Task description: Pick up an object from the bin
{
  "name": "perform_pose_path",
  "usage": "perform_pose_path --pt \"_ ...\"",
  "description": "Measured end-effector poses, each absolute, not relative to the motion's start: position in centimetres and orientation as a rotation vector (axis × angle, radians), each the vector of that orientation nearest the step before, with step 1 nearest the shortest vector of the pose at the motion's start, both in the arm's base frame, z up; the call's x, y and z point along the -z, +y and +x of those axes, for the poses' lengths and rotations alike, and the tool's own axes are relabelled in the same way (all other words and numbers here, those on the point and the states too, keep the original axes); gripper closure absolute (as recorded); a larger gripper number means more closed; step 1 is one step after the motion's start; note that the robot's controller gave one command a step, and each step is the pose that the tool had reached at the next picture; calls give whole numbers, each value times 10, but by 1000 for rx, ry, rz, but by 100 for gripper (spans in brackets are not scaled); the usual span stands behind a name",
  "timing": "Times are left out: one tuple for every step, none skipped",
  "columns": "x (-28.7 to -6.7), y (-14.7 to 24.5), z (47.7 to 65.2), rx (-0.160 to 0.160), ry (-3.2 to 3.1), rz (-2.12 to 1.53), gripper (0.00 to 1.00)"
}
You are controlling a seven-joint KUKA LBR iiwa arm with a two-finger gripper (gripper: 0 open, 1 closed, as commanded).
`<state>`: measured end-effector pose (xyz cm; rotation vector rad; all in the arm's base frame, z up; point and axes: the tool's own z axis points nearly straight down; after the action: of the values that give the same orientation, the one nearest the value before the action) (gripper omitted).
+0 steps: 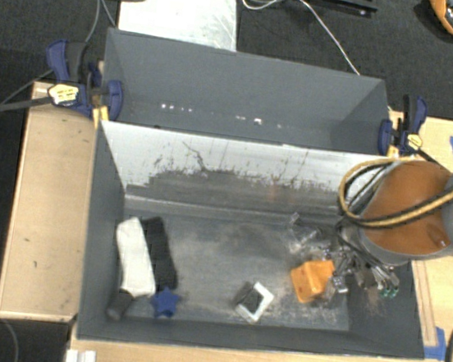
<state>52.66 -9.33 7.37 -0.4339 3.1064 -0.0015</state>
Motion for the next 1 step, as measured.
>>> perform_pose_path --pt "-74 -93 527 2 3106 -439 100"
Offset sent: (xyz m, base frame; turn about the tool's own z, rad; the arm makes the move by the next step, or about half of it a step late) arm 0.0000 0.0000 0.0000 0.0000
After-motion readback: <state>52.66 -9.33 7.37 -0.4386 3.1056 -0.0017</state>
